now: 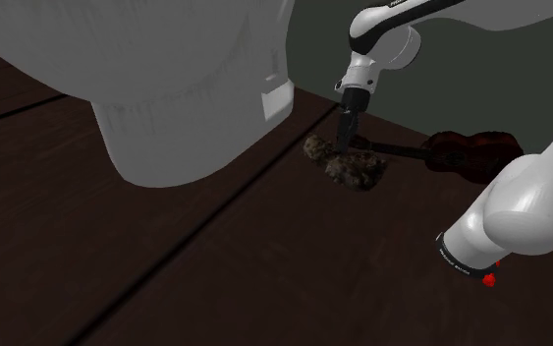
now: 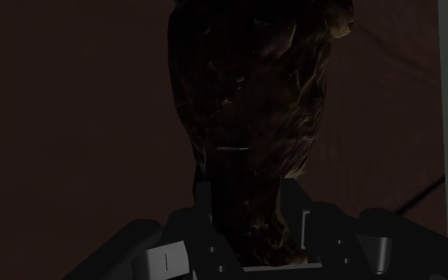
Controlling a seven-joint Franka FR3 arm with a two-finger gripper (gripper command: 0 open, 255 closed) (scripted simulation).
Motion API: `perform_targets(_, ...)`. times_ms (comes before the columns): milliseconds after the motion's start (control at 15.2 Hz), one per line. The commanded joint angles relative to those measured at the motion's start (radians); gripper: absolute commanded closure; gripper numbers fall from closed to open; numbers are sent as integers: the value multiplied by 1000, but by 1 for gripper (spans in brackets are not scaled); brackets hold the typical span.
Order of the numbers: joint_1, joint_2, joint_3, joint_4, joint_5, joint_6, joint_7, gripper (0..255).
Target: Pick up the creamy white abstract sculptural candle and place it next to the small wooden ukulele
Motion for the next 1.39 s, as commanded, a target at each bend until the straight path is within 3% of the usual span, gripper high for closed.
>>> perform_targets(0,1,17,0,-8,7,22,-14,255)
perform_targets(462,5,81,2,-41,32,101,-68,255)
perform_targets(990,5,81,2,-41,32,101,-68,255)
perform_targets(1056,5,81,2,-41,32,101,-68,0)
perform_targets(1320,5,81,2,-41,32,101,-68,0)
